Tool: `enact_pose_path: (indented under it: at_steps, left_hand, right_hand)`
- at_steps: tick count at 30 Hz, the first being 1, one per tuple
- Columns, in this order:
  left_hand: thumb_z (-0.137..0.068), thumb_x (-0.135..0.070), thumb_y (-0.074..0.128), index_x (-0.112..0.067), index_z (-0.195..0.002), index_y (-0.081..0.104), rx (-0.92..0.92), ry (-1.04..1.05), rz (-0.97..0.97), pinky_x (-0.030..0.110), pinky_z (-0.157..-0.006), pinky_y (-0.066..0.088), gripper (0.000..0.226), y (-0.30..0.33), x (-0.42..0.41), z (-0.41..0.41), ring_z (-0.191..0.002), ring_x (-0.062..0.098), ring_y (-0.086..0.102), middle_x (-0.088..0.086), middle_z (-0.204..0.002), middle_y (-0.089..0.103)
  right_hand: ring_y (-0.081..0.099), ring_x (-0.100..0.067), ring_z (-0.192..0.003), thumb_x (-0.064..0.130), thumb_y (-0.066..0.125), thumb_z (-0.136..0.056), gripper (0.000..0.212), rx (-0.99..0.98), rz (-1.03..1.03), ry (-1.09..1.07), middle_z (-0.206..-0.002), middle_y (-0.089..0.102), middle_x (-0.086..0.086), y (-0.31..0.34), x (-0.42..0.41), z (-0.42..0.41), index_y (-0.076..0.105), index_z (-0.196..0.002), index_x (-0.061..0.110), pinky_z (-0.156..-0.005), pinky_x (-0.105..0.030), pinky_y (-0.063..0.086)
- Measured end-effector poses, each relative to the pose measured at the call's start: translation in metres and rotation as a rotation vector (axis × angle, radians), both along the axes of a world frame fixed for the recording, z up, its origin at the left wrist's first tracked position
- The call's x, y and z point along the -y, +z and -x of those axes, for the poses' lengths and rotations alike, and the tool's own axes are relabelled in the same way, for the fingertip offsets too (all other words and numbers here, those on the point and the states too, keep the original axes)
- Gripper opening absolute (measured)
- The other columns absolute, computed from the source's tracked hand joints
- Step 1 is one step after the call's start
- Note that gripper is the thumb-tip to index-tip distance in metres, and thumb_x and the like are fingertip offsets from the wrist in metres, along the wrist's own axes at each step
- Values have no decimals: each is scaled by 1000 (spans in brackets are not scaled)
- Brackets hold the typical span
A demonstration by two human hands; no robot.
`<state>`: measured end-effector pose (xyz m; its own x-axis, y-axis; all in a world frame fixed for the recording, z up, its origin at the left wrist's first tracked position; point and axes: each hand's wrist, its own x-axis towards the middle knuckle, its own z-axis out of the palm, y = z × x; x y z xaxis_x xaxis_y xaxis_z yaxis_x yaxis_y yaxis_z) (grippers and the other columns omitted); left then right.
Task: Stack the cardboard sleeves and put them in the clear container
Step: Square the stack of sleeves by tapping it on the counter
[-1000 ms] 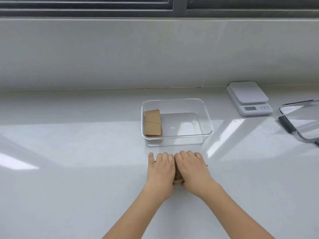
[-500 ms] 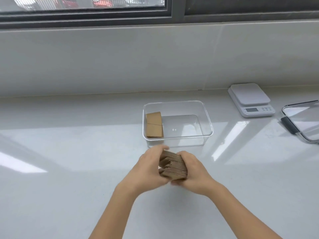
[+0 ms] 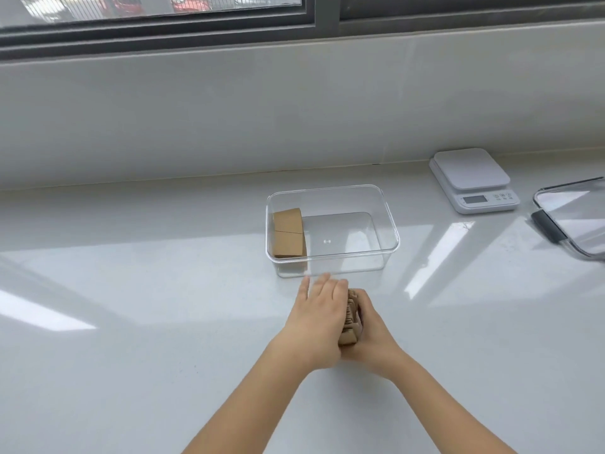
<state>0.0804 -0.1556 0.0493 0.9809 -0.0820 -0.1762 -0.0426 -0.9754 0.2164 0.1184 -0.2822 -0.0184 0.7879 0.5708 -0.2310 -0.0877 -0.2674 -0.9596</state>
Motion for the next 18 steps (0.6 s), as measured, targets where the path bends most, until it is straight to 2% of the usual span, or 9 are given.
enact_pose_path:
  at_steps: [4,7,10,14,16,18]
  left_hand:
    - [-73,-16,63,-9,-147,8,12,21,5,39,-119,-4,93,-11,5,-3,-147,21,-3,4,-154,15]
    - [-72,-15,63,-9,-146,11,42,8,29,39,-119,-4,91,-14,1,-3,-146,21,2,5,-152,20]
    - [-72,-20,63,-9,-143,20,98,-18,62,38,-119,-4,83,-15,-4,0,-141,20,16,4,-144,30]
    - [-69,-21,63,-6,-141,27,149,-16,112,44,-118,7,82,-26,0,0,-140,24,20,8,-143,34]
    - [-66,-21,63,-6,-141,28,169,-4,143,42,-120,1,84,-33,2,-2,-142,24,19,8,-145,34]
    - [-69,-26,64,-8,-140,29,188,6,166,34,-118,-9,81,-31,-2,-1,-139,20,23,5,-141,37]
  right_hand:
    - [62,-10,-105,17,83,-51,84,78,50,-53,-117,60,8,-9,-2,5,39,-121,31,-83,-27,52]
    - [63,-9,-91,24,79,-48,71,98,83,-69,-104,63,8,-4,-6,3,44,-109,32,-72,-23,48]
    - [57,-1,-74,23,78,-48,60,124,72,-58,-89,61,10,1,-4,2,45,-97,34,-63,-14,43]
    - [57,4,-74,24,77,-49,59,141,117,-22,-91,61,11,-2,-3,-1,42,-95,36,-62,-13,45]
    - [56,7,-73,23,76,-50,58,138,147,-15,-91,60,12,-2,-3,-1,41,-95,36,-62,-12,45]
    - [56,6,-74,23,79,-52,58,137,159,17,-92,61,9,2,-2,-3,44,-96,34,-63,-12,46]
